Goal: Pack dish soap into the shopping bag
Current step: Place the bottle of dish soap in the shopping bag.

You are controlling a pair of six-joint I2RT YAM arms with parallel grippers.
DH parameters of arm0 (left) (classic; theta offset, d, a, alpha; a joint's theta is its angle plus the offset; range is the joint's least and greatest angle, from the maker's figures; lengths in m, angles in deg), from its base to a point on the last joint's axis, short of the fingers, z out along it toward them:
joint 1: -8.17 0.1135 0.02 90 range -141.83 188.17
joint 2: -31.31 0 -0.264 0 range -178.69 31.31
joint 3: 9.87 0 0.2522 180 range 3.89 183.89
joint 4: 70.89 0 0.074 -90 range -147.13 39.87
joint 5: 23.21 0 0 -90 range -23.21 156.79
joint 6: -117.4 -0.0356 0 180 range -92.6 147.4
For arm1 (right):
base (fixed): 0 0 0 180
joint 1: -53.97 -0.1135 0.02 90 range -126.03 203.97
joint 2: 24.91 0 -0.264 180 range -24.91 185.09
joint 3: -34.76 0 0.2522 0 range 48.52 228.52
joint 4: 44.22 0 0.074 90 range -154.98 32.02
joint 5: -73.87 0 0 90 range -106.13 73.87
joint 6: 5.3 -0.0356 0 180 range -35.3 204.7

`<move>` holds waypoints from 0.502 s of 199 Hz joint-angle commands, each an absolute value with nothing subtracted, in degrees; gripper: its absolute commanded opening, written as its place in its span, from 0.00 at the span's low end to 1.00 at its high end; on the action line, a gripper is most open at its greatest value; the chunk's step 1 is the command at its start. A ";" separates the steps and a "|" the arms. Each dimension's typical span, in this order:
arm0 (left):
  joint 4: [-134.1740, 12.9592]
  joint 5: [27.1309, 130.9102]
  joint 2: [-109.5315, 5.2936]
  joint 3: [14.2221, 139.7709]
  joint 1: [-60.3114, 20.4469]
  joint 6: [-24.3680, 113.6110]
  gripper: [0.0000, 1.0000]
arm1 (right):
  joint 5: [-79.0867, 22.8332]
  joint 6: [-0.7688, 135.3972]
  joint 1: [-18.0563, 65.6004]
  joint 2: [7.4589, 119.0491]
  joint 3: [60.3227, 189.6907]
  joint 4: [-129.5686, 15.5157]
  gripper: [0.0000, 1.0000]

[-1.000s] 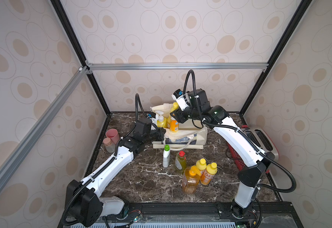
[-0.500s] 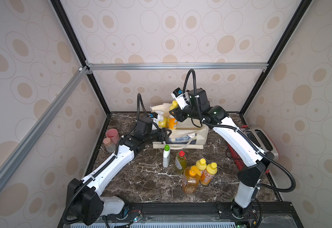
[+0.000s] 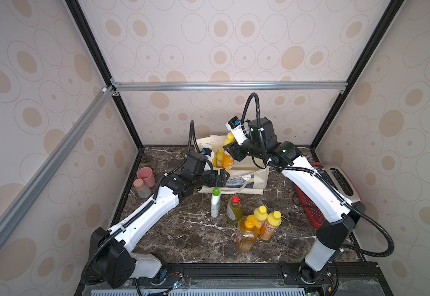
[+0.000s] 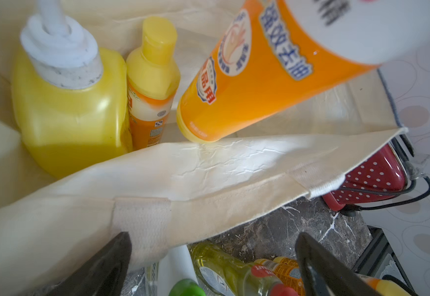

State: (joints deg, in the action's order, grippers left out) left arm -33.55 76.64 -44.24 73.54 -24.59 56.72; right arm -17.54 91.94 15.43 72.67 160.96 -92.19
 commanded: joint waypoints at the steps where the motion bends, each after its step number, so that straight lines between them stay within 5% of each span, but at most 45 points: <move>1: -30.18 71.07 -41.47 72.56 -24.46 56.90 0.99 | -17.05 93.41 15.35 68.10 161.72 -83.17 0.30; 65: -33.53 69.53 -39.40 70.00 -24.49 59.04 0.99 | -17.92 92.94 15.41 67.61 160.61 -82.75 0.30; 100: -36.31 67.91 -44.52 72.74 -24.49 59.04 0.87 | -19.00 92.33 15.43 67.57 160.47 -82.76 0.30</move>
